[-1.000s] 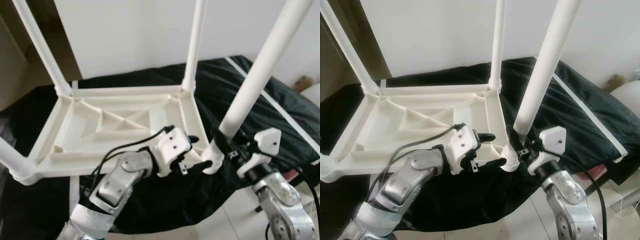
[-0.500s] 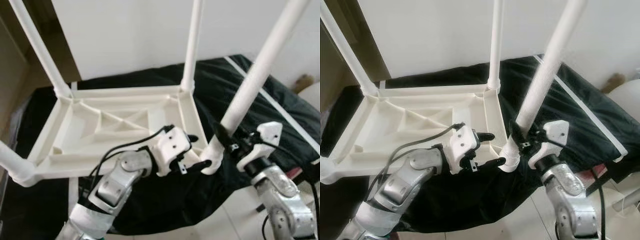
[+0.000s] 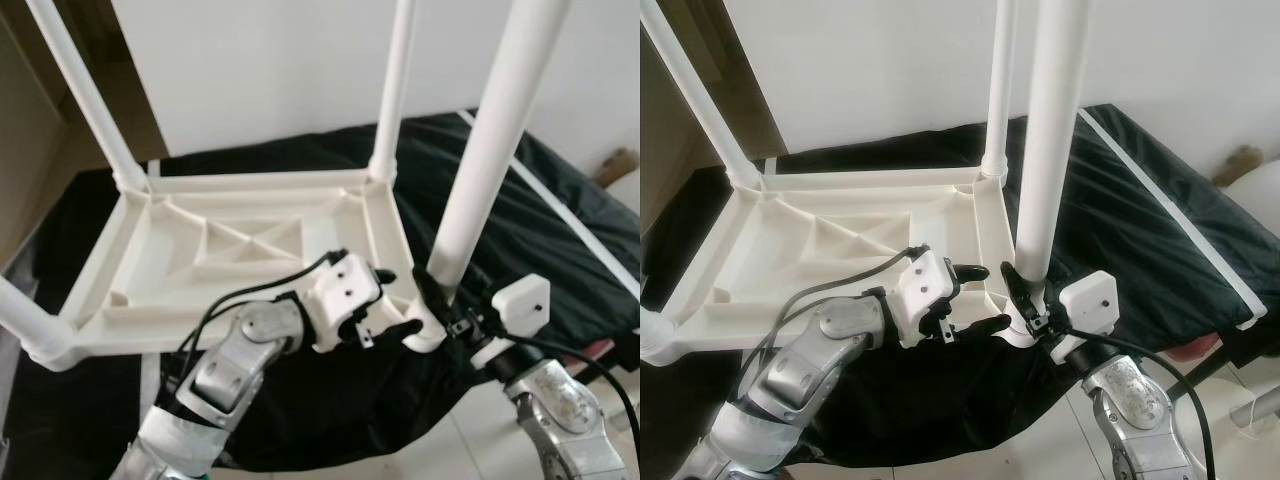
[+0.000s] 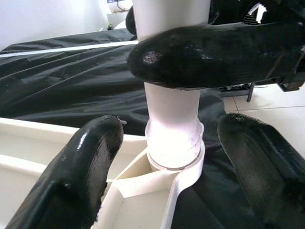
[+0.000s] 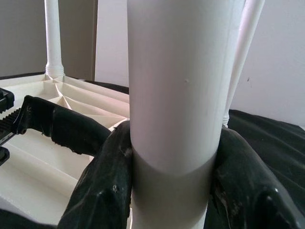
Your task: Building children table
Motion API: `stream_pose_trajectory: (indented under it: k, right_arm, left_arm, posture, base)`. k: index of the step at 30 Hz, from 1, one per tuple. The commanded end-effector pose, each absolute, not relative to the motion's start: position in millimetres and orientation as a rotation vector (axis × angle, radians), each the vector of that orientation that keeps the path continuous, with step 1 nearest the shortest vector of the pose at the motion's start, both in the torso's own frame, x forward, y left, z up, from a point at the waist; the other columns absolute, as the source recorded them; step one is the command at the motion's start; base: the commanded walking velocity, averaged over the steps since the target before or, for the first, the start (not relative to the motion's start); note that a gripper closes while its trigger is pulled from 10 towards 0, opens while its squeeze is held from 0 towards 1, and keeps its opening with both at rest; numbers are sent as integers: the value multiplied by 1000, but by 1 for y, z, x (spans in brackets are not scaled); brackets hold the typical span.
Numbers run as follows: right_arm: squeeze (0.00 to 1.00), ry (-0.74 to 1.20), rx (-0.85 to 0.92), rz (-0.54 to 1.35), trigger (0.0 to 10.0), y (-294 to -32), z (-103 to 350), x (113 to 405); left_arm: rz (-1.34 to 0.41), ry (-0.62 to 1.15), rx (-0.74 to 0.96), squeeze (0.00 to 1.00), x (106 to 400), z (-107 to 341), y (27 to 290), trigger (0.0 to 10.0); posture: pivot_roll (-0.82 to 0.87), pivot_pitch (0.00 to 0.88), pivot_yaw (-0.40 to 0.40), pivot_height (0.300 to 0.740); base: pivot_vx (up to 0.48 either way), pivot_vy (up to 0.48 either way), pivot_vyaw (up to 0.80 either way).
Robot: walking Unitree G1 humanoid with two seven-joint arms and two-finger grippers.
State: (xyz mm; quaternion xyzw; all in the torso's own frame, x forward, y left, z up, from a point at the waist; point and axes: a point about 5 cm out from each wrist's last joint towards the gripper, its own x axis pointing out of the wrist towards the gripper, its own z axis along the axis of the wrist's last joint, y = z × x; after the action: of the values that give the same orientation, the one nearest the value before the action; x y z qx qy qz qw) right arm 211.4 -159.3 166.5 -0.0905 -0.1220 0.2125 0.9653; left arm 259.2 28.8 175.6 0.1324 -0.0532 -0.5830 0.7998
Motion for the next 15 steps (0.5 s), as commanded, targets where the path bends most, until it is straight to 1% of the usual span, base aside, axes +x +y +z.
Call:
stream_pose_trajectory:
  k: [1, 7, 9, 12, 15]
  right_arm:
    - [0, -91, -190, 427, 10000, -163, 137, 209]
    - [0, -127, -214, 456, 10000, -162, 136, 203]
    - [0, -143, -171, 454, 10000, -165, 137, 200]
    - [0, -132, -93, 391, 10000, -173, 137, 199]
    - [0, -119, -72, 342, 10000, -180, 134, 201]
  left_arm:
    - [-1300, -124, 290, 0, 257, 178, 27, 10000]
    - [-1296, -126, 292, 0, 258, 179, 28, 10000]
    - [-1291, -126, 293, 0, 258, 179, 29, 10000]
    - [-1288, -126, 294, 0, 258, 180, 30, 10000]
    - [-1287, -125, 295, 0, 258, 180, 30, 10000]
  posture:
    - [-74, 22, 40, 740]
    - [-73, 27, 41, 740]
    - [-71, 29, 40, 740]
    - [-68, 36, 41, 740]
    - [-69, 36, 42, 740]
  base:
    - [0, 0, 0]
    - [0, 0, 0]
    - [0, 0, 0]
    - [0, 0, 0]
    - [0, 0, 0]
